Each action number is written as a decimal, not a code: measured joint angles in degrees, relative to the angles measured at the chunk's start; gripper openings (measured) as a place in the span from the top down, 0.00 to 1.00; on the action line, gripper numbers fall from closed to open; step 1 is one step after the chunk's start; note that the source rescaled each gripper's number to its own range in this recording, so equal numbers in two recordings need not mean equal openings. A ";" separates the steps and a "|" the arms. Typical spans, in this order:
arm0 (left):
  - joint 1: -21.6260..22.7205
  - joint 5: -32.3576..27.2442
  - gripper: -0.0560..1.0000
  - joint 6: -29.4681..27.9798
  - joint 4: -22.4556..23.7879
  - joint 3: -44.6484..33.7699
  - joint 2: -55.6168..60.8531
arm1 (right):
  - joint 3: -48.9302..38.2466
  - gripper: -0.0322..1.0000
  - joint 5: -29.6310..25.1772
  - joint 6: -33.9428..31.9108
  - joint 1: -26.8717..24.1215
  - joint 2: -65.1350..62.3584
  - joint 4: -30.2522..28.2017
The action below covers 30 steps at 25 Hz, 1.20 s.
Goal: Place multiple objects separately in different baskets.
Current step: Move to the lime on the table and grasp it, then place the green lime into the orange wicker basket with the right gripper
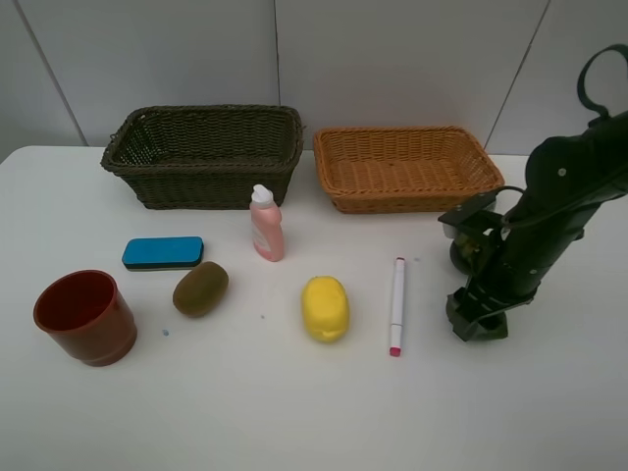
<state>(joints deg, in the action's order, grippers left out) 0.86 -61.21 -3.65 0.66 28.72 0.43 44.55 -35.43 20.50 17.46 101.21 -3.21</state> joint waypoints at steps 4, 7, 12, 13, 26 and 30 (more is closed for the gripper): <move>0.00 0.00 0.00 0.00 0.00 0.00 0.00 | 0.93 0.42 -1.54 0.00 0.00 0.00 0.18; 0.00 0.00 0.00 0.00 0.00 0.00 0.00 | 4.15 0.42 -5.90 0.00 0.00 -0.63 0.24; 0.00 0.00 0.00 0.00 0.00 0.00 0.00 | 12.40 0.42 -13.14 0.00 0.00 -3.41 0.24; 0.00 0.00 0.00 0.00 0.00 0.00 0.00 | 14.40 0.42 -14.61 -0.02 0.00 -3.92 0.24; 0.00 0.00 0.00 0.00 0.00 0.00 0.00 | 34.15 0.42 -15.24 -1.25 0.00 -4.38 -0.08; 0.00 0.00 0.00 0.00 0.00 0.00 0.00 | 35.06 0.42 -9.07 -3.56 0.00 -2.74 -1.34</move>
<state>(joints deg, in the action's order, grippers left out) 0.86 -61.21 -3.65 0.66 28.72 0.43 79.61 -44.50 16.94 17.46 98.47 -4.55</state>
